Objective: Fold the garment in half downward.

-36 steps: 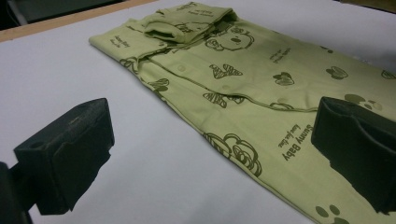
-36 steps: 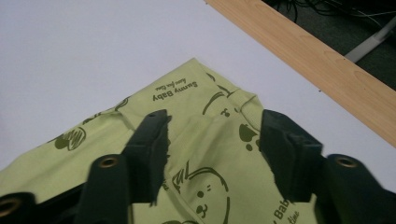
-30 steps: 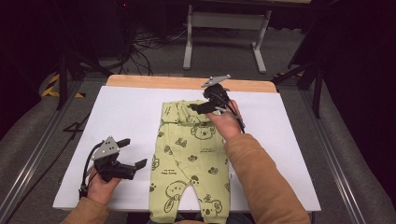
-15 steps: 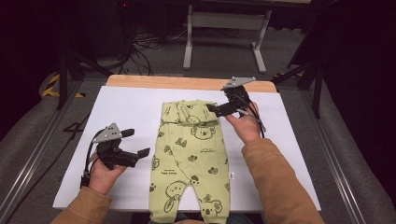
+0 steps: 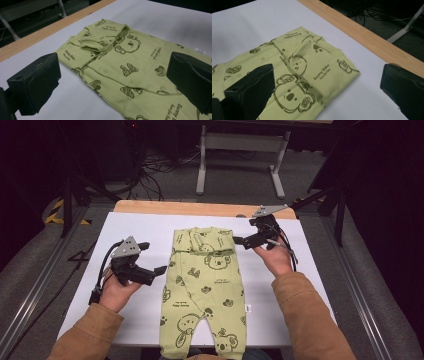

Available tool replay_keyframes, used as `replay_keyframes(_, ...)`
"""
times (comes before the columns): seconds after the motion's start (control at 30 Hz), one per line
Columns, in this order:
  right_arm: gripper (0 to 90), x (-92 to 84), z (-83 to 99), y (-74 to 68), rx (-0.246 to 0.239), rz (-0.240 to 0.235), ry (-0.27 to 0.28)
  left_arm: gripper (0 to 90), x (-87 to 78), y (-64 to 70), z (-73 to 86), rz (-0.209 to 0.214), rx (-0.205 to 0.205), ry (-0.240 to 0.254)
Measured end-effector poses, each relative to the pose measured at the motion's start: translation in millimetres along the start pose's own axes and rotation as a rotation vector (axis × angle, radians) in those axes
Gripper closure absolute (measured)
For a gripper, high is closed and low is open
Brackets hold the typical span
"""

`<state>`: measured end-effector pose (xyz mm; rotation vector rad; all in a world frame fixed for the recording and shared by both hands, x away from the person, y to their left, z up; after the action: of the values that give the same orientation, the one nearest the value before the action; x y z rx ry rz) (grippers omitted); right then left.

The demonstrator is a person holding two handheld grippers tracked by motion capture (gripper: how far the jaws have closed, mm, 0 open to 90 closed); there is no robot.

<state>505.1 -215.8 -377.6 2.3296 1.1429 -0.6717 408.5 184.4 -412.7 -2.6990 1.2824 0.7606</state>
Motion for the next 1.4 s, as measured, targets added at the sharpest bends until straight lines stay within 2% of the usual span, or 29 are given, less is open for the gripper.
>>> replay_keyframes(0.07, 1.8, -1.1, 2.7, -0.3, -0.016, 0.021, -0.004, 0.2, 3.0, -4.0, -7.8, 0.012, -0.024, -0.018)
replay_keyframes(0.13, 4.2, -1.1, 4.9, 1.0, 0.002, 0.043, -0.007, 0.2, 7.0, -9.2, -15.2, 0.018, -0.045, -0.045)
replay_keyframes(0.2, 3.9, -0.6, 6.7, 3.5, 0.028, 0.025, -0.002, 0.2, 11.7, -14.4, -21.7, 0.019, -0.056, -0.067)
replay_keyframes(0.27, 5.8, -0.3, 7.3, 5.1, 0.038, 0.032, 0.006, 0.3, 16.1, -19.6, -27.9, 0.009, -0.074, -0.078)
replay_keyframes(0.3, 7.1, 0.1, 7.3, 5.5, 0.039, 0.036, 0.008, 1.1, 18.0, -22.2, -31.0, 0.005, -0.087, -0.078)
replay_keyframes(0.33, 7.9, 0.7, 7.2, 6.1, 0.037, 0.030, 0.009, 1.1, 20.2, -25.7, -34.8, 0.018, -0.094, -0.078)
replay_keyframes(0.4, 9.7, 2.5, 7.3, 7.0, 0.027, 0.027, 0.001, 1.0, 22.7, -30.2, -39.6, 0.029, -0.088, -0.073)
replay_keyframes(0.5, 13.4, 5.1, 6.7, 9.3, 0.027, 0.022, -0.006, 2.0, 29.4, -37.5, -48.3, 0.025, -0.104, -0.078)
replay_keyframes(0.6, 16.7, 8.5, 5.1, 12.6, 0.033, 0.025, -0.010, 3.9, 37.4, -42.4, -55.5, -0.002, -0.102, -0.089)
replay_keyframes(0.67, 19.7, 11.6, 4.0, 16.2, 0.048, 0.019, -0.012, 4.5, 43.9, -47.4, -59.5, -0.003, -0.116, -0.095)
replay_keyframes(0.77, 22.6, 16.5, 2.3, 20.4, 0.051, 0.007, -0.029, 4.4, 56.4, -54.6, -65.3, -0.052, -0.127, -0.140)
replay_keyframes(1.0, 24.7, 30.1, 1.3, 29.8, 0.064, 0.014, -0.058, 6.8, 72.8, -71.0, -68.6, -0.085, -0.157, -0.169)
replay_keyframes(1.07, 24.6, 34.3, 1.4, 32.2, 0.070, 0.018, -0.073, 10.1, 76.4, -77.6, -68.0, -0.086, -0.187, -0.165)
replay_keyframes(1.1, 24.3, 35.8, 1.4, 32.9, 0.072, 0.018, -0.078, 10.7, 78.0, -80.2, -67.7, -0.078, -0.217, -0.165)
replay_keyframes(1.33, 23.7, 50.7, -1.5, 36.7, 0.076, 0.035, -0.120, 13.7, 89.3, -91.6, -66.9, -0.112, -0.250, -0.153)
replay_keyframes(1.4, 24.4, 54.4, -2.3, 37.7, 0.081, 0.039, -0.126, 14.7, 91.4, -94.0, -66.3, -0.102, -0.274, -0.151)
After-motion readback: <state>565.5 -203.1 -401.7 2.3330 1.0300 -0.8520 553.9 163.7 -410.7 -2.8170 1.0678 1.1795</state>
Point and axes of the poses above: each handheld gripper's, and its own axes: x roughly forward along the jaws, z roughly out of its underside, y roughly to its right, the point moved 1 cm from there along x, roughly forward along the jaws, and after that the axes turned 10 degrees about -x, right-handed, at the moved point
